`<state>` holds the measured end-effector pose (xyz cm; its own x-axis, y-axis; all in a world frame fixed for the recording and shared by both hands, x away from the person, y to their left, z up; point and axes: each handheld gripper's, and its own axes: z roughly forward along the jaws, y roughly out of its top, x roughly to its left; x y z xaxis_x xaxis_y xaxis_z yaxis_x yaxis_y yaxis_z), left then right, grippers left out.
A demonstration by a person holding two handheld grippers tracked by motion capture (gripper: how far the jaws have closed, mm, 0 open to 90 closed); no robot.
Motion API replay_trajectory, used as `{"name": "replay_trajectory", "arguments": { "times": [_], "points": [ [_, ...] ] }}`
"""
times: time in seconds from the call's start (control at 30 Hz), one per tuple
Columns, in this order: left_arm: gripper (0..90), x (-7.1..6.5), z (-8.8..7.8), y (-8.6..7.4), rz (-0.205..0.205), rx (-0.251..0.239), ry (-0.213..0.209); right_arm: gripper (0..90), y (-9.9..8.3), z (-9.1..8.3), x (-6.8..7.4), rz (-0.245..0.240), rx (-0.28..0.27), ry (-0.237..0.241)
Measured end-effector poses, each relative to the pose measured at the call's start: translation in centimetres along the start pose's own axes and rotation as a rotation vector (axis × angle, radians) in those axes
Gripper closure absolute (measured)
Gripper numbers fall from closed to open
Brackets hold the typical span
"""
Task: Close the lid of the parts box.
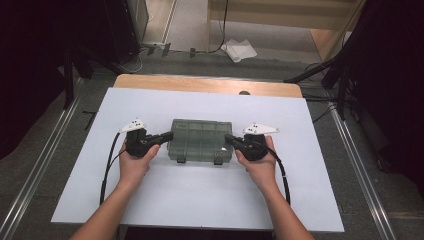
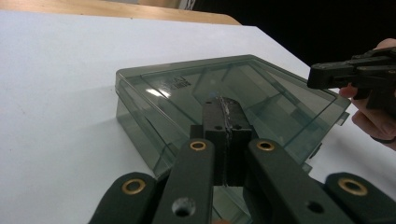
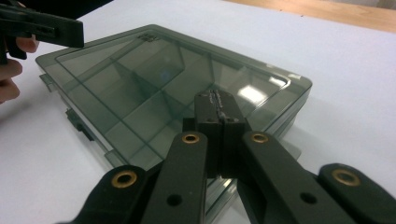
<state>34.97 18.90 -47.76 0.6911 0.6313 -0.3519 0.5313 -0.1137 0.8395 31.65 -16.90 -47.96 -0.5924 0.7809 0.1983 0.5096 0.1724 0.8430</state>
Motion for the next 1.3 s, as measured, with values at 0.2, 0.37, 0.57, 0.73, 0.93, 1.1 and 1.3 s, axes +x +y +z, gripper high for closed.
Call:
{"name": "replay_trajectory", "arguments": {
  "times": [0.2,0.37,0.57,0.73,0.93,1.1,1.3],
  "points": [
    [89.9,-0.4,-0.1,-0.8,0.016,0.006,0.008,90.0,-0.7,-0.1,0.3,0.008,-0.005,0.001],
    [89.9,-0.6,-0.2,-1.3,0.021,0.001,0.008,90.0,-1.3,-0.1,0.5,0.004,-0.007,0.003],
    [89.9,-0.9,-0.4,-2.1,0.018,0.002,0.006,90.0,-1.9,-0.2,0.8,-0.001,-0.008,0.002],
    [89.9,-1.2,-0.6,-2.4,0.022,0.008,0.007,90.0,-2.3,-0.3,1.0,0.000,-0.005,0.001],
    [89.9,-1.5,-0.6,-2.7,0.041,0.009,0.011,90.0,-2.6,-0.4,1.1,-0.014,-0.005,-0.002],
    [89.9,-1.5,-0.7,-3.2,0.028,0.007,0.013,90.0,-3.0,-0.4,1.1,-0.008,-0.010,0.014],
    [89.9,-1.5,-0.7,-3.2,0.032,0.006,0.018,90.0,-3.1,-0.3,1.3,-0.033,-0.015,0.008]
  ]
}}
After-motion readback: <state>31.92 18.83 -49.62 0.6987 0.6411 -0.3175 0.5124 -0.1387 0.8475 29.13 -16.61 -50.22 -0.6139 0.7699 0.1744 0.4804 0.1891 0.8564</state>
